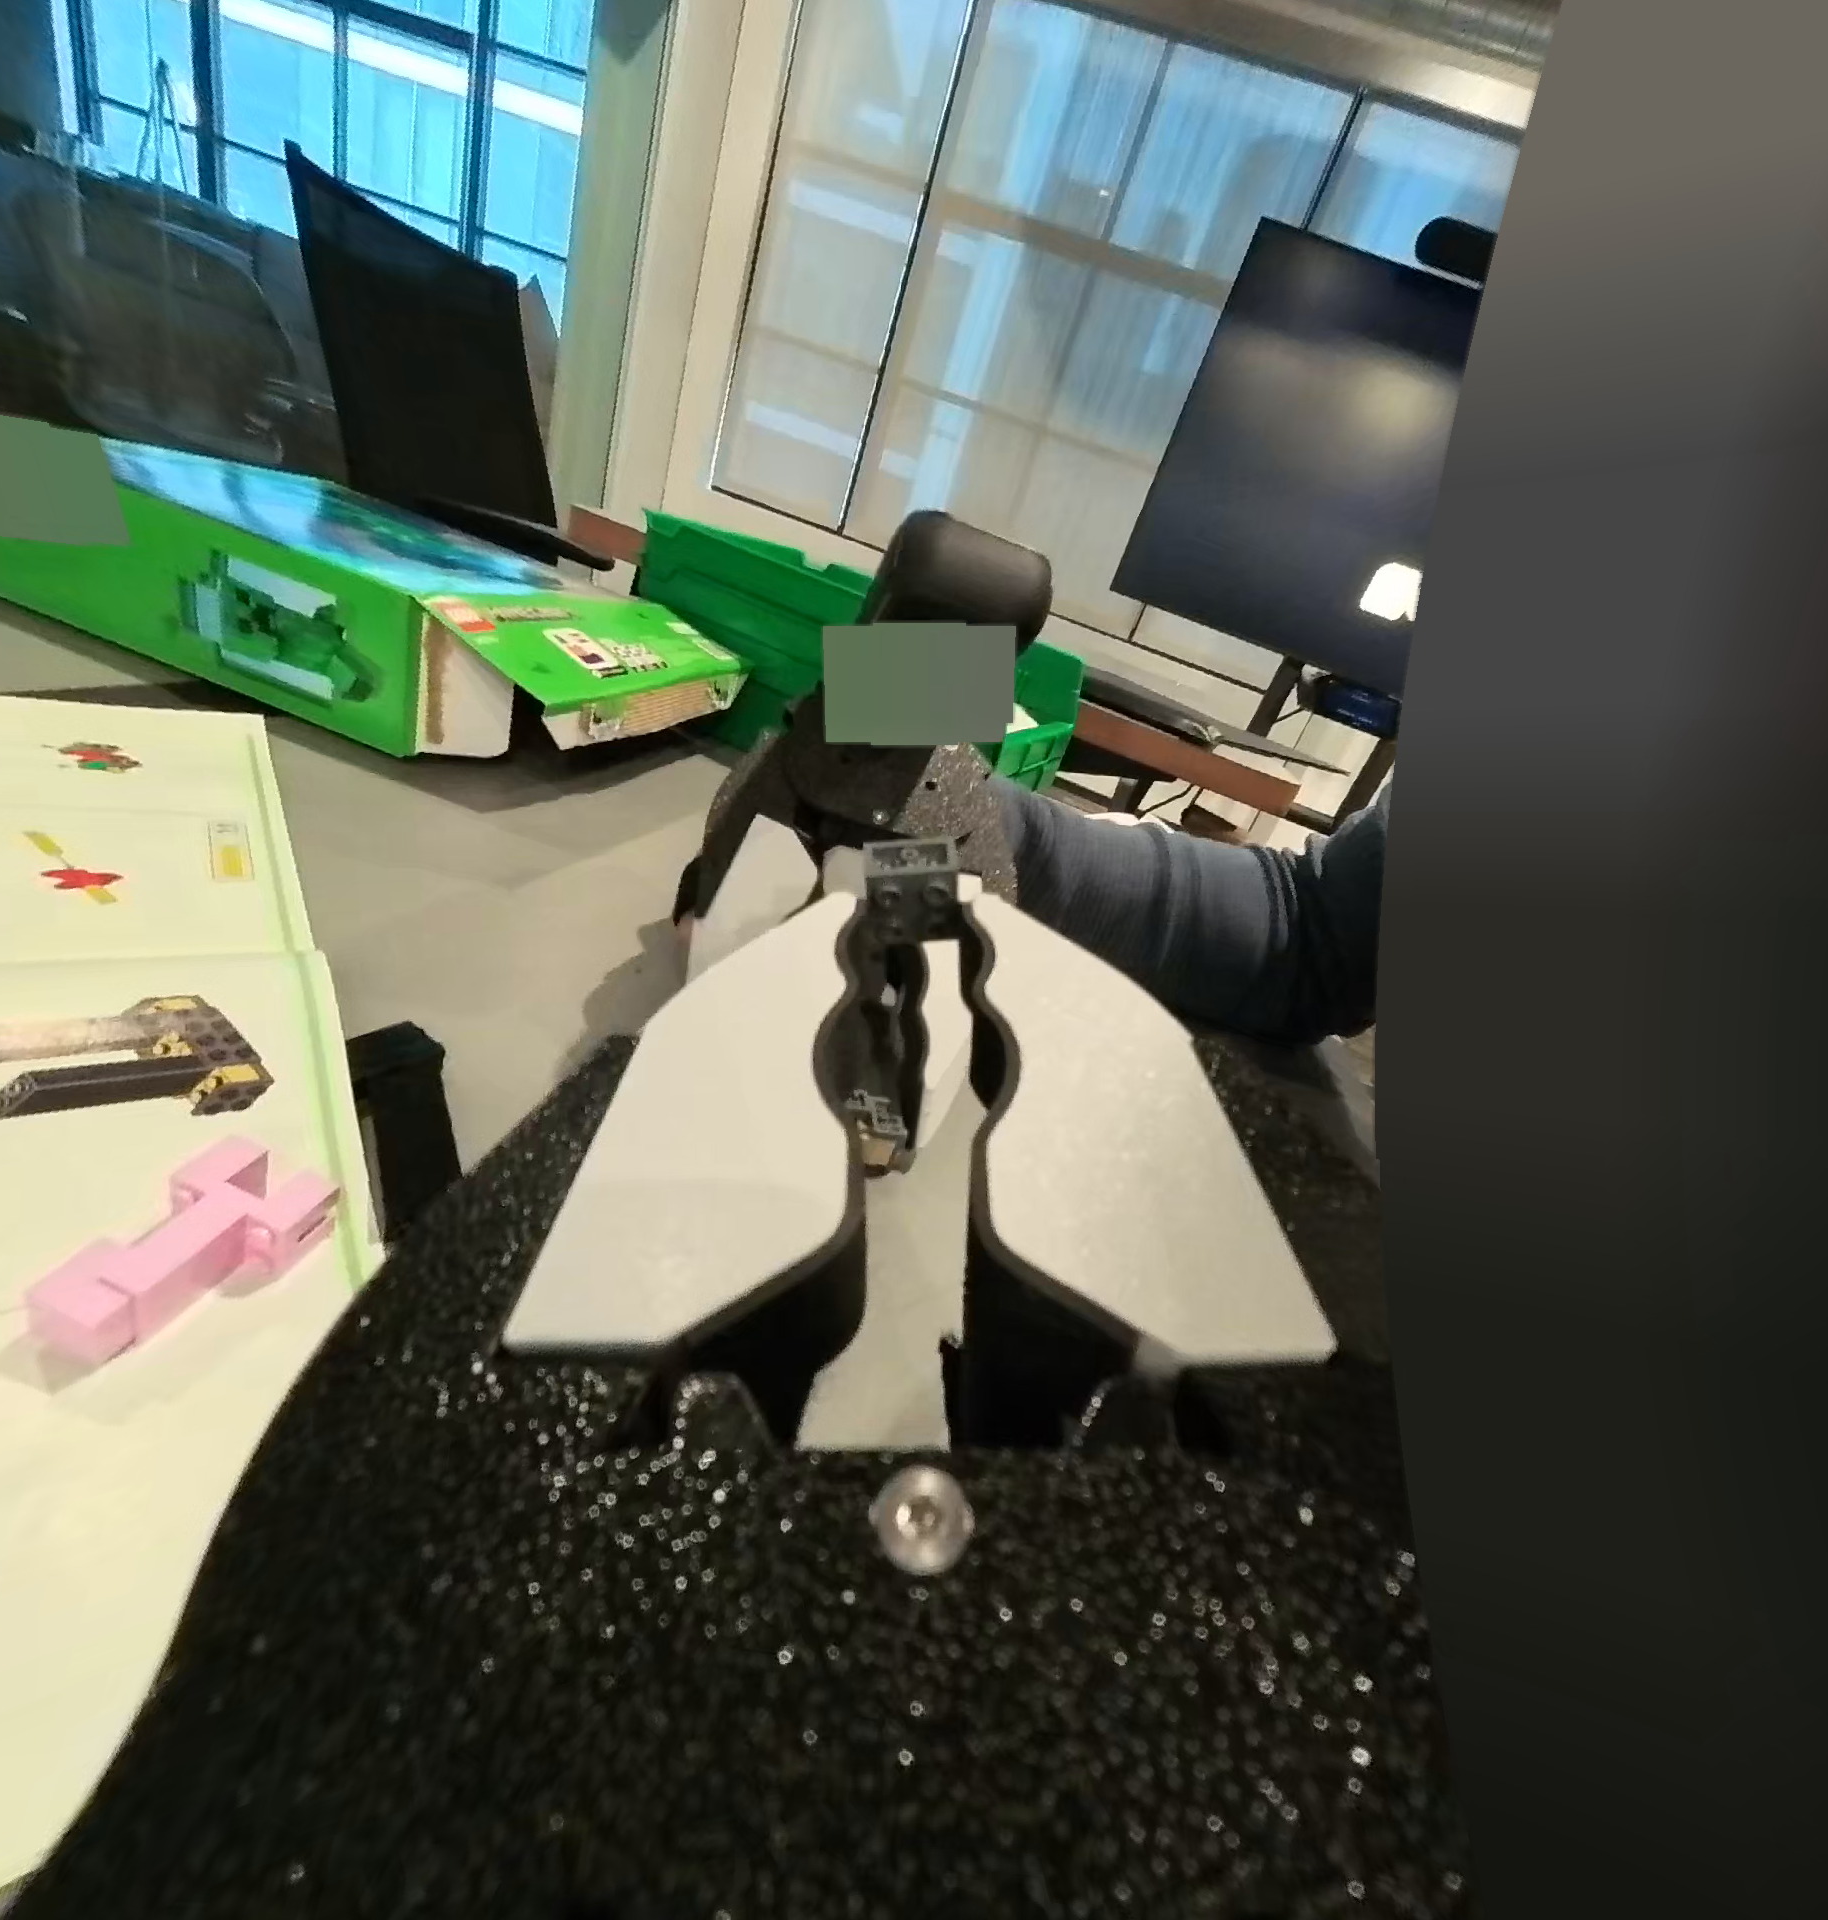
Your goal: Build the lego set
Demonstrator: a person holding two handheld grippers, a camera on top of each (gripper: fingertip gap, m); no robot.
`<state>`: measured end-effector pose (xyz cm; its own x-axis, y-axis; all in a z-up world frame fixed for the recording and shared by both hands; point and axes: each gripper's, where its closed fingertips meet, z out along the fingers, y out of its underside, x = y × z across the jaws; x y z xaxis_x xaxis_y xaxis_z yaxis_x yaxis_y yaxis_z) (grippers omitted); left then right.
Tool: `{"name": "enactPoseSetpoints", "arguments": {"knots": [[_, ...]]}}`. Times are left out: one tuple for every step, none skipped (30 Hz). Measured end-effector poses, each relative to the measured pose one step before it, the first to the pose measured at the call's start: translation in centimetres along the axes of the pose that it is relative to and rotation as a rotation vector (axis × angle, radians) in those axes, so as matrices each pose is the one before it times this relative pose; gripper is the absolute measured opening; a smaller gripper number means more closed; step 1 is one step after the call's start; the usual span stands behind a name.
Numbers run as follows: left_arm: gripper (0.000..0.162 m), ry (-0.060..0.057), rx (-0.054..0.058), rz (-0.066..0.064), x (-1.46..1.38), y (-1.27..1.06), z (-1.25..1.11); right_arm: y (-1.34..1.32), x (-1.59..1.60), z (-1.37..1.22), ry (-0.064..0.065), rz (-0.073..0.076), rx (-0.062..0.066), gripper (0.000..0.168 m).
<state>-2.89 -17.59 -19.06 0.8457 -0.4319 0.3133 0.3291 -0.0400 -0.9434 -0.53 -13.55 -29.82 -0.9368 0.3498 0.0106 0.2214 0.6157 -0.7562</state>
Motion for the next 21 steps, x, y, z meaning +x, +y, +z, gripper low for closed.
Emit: {"name": "enactPoseSetpoints", "arguments": {"knots": [[0.015,0.0001,-0.0057,0.0002,-0.008,0.103,0.046,0.036,0.028,0.035,-0.0006,0.0039,-0.0038,0.063],[0.015,0.0014,-0.0057,0.0001,0.023,0.109,0.063,0.058,0.032,0.046,-0.0018,0.0070,-0.0047,0.067],[0.015,0.0019,-0.0049,0.0002,0.033,0.098,0.060,0.017,0.026,0.045,-0.0007,0.0040,-0.0025,0.068],[0.015,0.0025,-0.0044,-0.0002,0.040,0.090,0.073,0.000,-0.018,0.002,-0.0008,-0.0008,-0.0003,0.068],[0.015,0.0026,-0.0040,-0.0007,0.052,0.086,0.058,0.001,0.000,-0.001,-0.0001,-0.0002,-0.0001,0.069],[0.015,0.0019,-0.0034,-0.0005,0.025,0.071,0.054,0.002,-0.007,-0.006,-0.0005,-0.0007,0.0005,0.068],[0.015,0.0010,-0.0032,-0.0002,0.028,0.074,0.042,-0.034,-0.027,-0.035,-0.0004,-0.0017,0.0037,0.063],[0.015,0.0006,-0.0035,-0.0003,0.002,0.070,0.040,-0.039,-0.013,-0.031,0.0000,-0.0015,0.0039,0.059],[0.015,0.0004,-0.0032,-0.0003,0.005,0.067,0.033,0.004,0.019,-0.001,0.0011,0.0006,-0.0005,0.059],[0.015,-0.0001,-0.0023,0.0000,-0.008,0.052,0.027,-0.004,0.029,0.003,0.0021,0.0011,0.0001,0.059],[0.015,-0.0008,-0.0014,0.0002,-0.011,0.030,0.002,-0.006,0.055,0.006,0.0036,0.0014,0.0001,0.058],[0.015,-0.0009,-0.0008,0.0003,-0.018,0.009,0.004,0.001,0.019,-0.001,0.0018,0.0006,-0.0001,0.059],[0.015,-0.0010,-0.0001,0.0005,-0.005,-0.006,-0.018,-0.002,0.014,0.003,0.0006,0.0003,0.0000,0.059],[0.015,-0.0022,0.0002,0.0017,-0.013,-0.016,-0.020,0.002,0.023,-0.003,0.0013,0.0010,0.0001,0.059],[0.015,-0.0037,-0.0003,0.0033,-0.032,-0.016,-0.018,-0.002,0.024,0.003,0.0019,0.0014,0.0000,0.059],[0.015,-0.0043,-0.0019,0.0044,-0.037,-0.002,-0.025,0.010,0.036,0.004,0.0020,0.0018,-0.0001,0.059],[0.015,-0.0051,-0.0038,0.0055,-0.028,0.012,-0.015,-0.009,0.086,-0.014,0.0032,0.0055,0.0012,0.059],[0.015,-0.0087,-0.0068,0.0075,-0.072,0.057,-0.007,-0.032,0.095,-0.037,0.0011,0.0101,0.0036,0.059],[0.015,-0.0155,-0.0131,0.0111,-0.147,0.120,-0.006,-0.078,0.035,-0.066,-0.0052,0.0128,0.0075,0.059],[0.015,-0.0234,-0.0234,0.0199,-0.222,0.257,0.031,-0.151,0.037,-0.115,-0.0078,0.0152,0.0137,0.059],[0.015,-0.0294,-0.0362,0.0327,-0.272,0.407,0.063,-0.213,0.056,-0.173,-0.0071,0.0177,0.0201,0.059]]}}
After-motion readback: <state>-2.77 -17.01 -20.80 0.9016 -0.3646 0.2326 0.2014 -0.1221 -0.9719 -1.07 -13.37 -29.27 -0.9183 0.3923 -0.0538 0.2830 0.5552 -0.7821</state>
